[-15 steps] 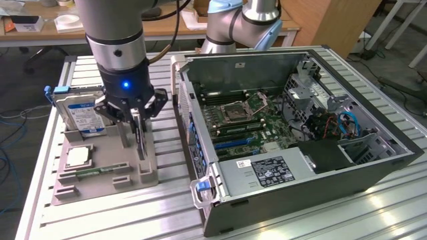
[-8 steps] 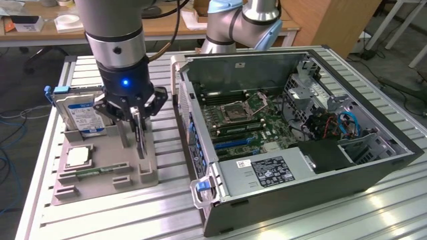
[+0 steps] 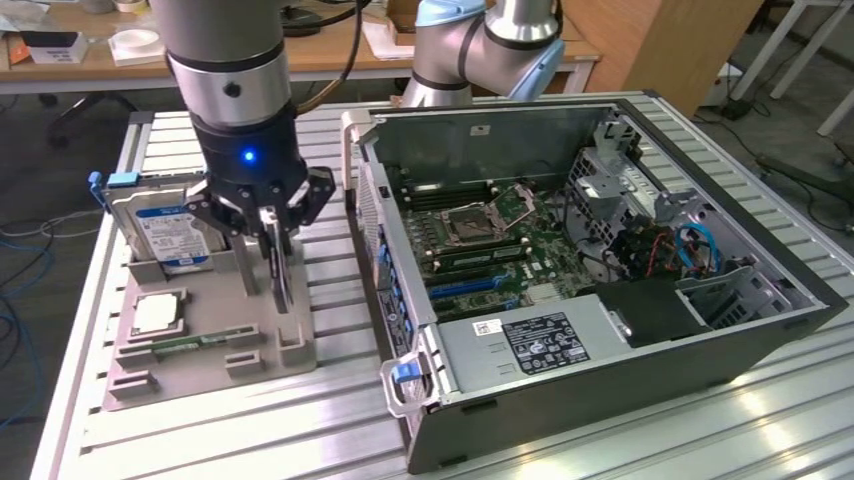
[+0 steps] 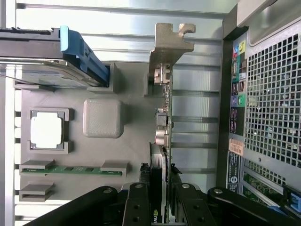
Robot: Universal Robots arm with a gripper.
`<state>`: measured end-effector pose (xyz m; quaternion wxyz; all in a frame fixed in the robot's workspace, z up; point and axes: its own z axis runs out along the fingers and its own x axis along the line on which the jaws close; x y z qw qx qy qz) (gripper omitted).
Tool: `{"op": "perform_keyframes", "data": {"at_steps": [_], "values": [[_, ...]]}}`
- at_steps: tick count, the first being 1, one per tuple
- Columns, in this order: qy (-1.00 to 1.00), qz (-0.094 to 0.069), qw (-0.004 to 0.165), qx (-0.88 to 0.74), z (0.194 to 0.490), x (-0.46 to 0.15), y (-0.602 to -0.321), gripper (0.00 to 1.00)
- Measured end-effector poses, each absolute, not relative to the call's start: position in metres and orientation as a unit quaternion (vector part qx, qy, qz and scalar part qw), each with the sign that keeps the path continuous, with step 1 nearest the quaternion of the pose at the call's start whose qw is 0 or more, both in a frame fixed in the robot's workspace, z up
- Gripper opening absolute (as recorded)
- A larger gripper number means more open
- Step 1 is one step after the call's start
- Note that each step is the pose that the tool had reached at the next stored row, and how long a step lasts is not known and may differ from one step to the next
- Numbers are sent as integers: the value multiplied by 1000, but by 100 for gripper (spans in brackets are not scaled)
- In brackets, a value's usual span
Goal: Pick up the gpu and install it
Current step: 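Pick up the gpu and move the gpu toward the slot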
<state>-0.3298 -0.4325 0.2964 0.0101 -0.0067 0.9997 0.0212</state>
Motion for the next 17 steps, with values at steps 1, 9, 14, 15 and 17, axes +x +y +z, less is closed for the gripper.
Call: {"op": "perform_keyframes", "data": {"at_steps": [1, 9, 14, 15, 17], "values": [[1000, 21, 10, -7, 298, -330, -432, 26], [1000, 22, 10, -7, 307, -330, -432, 26], [1000, 23, 10, -7, 314, -330, -432, 26], [1000, 23, 10, -7, 315, -330, -432, 26], [1000, 23, 10, -7, 317, -330, -432, 26]]}}
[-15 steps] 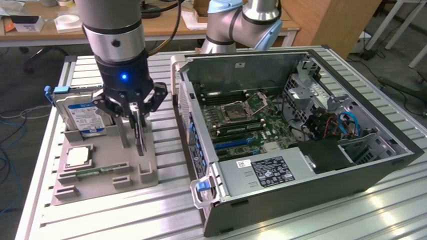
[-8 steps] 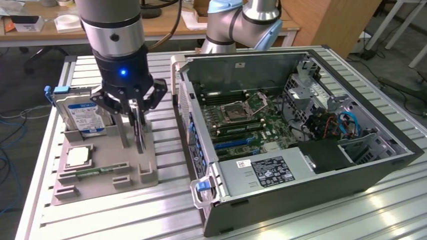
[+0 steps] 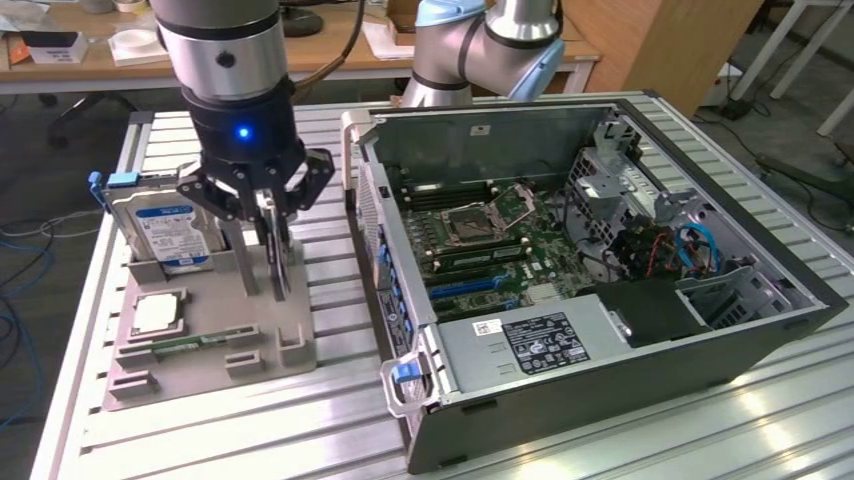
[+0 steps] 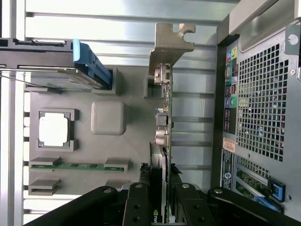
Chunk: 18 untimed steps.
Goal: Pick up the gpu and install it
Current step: 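Pick up the gpu and move the gpu toward the slot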
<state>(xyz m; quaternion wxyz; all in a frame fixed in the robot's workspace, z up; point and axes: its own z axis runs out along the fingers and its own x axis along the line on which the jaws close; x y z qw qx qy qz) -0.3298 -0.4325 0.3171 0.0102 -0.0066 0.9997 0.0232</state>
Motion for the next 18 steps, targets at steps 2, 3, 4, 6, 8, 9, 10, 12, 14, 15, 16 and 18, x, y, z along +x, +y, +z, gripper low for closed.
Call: {"op": "perform_keyframes", "data": {"at_steps": [2, 3, 4, 6, 8, 9, 10, 12, 14, 15, 16, 18], "values": [[1000, 23, 10, -7, 320, -330, -432, 26], [1000, 24, 10, -7, 321, -330, -432, 26], [1000, 24, 10, -7, 322, -330, -432, 26], [1000, 24, 10, -7, 325, -330, -432, 26], [1000, 25, 10, -7, 328, -330, -433, 26], [1000, 25, 10, -7, 329, -330, -433, 26], [1000, 25, 10, -7, 330, -330, -432, 26], [1000, 25, 10, -7, 333, -330, -432, 26], [1000, 25, 10, -7, 335, -330, -432, 26], [1000, 25, 10, -7, 336, -330, -432, 26], [1000, 25, 10, -7, 337, -330, -432, 26], [1000, 26, 10, -7, 340, -330, -432, 26]]}}
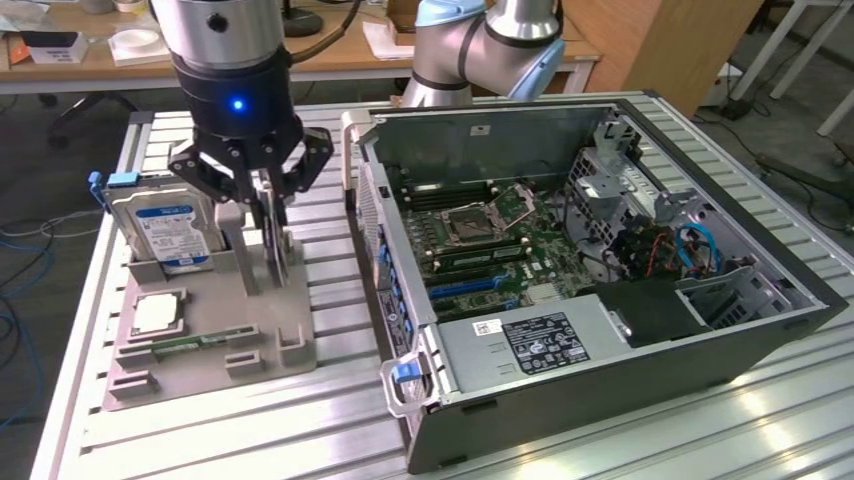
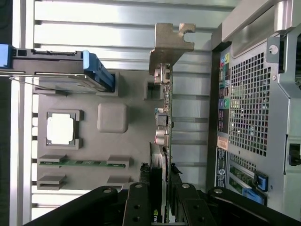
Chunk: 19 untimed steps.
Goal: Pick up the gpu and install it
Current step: 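Pick up the gpu and move the gpu toward the slot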
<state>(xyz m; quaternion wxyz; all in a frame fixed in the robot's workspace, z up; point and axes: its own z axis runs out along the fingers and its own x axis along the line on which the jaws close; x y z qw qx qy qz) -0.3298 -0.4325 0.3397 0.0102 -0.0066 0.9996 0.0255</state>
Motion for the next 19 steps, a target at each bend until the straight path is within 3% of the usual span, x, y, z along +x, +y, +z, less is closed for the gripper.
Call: {"op": "perform_keyframes", "data": {"at_steps": [19], "values": [[1000, 26, 10, -7, 362, -330, -432, 26]]}}
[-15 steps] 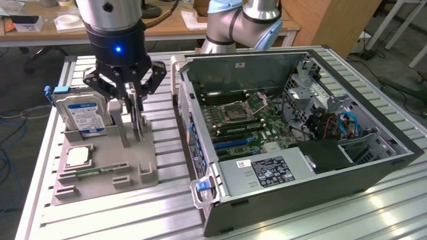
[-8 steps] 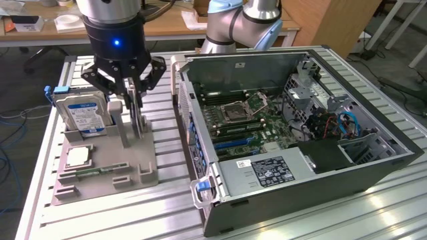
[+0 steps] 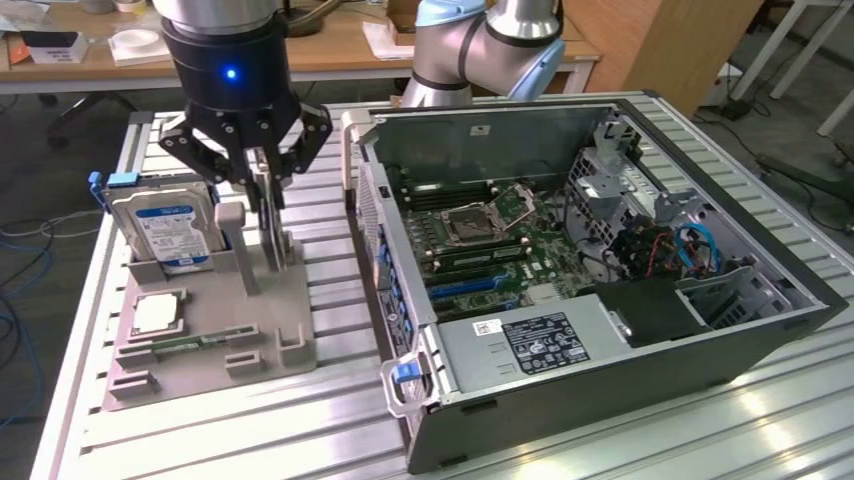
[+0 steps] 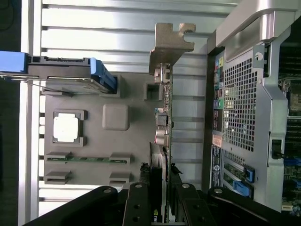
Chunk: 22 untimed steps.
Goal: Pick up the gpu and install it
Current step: 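Pick up the gpu and move the gpu toward the slot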
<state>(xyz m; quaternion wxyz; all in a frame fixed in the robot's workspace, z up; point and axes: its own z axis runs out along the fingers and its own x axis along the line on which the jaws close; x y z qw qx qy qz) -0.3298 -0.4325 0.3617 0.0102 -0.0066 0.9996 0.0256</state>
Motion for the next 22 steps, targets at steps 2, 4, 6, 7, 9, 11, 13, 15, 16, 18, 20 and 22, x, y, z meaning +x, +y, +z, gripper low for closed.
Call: {"op": "perform_keyframes", "data": {"at_steps": [2, 4, 6, 7, 9, 11, 13, 15, 16, 18, 20, 22], "values": [[1000, 26, 10, -7, 363, -330, -432, 26], [1000, 26, 10, -7, 365, -330, -432, 26], [1000, 26, 10, -7, 367, -330, -433, 26], [1000, 26, 10, -7, 368, -330, -432, 26], [1000, 26, 10, -7, 370, -330, -432, 26], [1000, 26, 10, -7, 372, -330, -432, 26], [1000, 26, 10, -7, 374, -330, -432, 26], [1000, 26, 10, -7, 376, -330, -432, 26], [1000, 26, 10, -7, 377, -330, -432, 26], [1000, 26, 10, -7, 379, -330, -432, 26], [1000, 26, 10, -7, 381, -330, -432, 26], [1000, 26, 10, -7, 382, -330, -432, 26]]}}
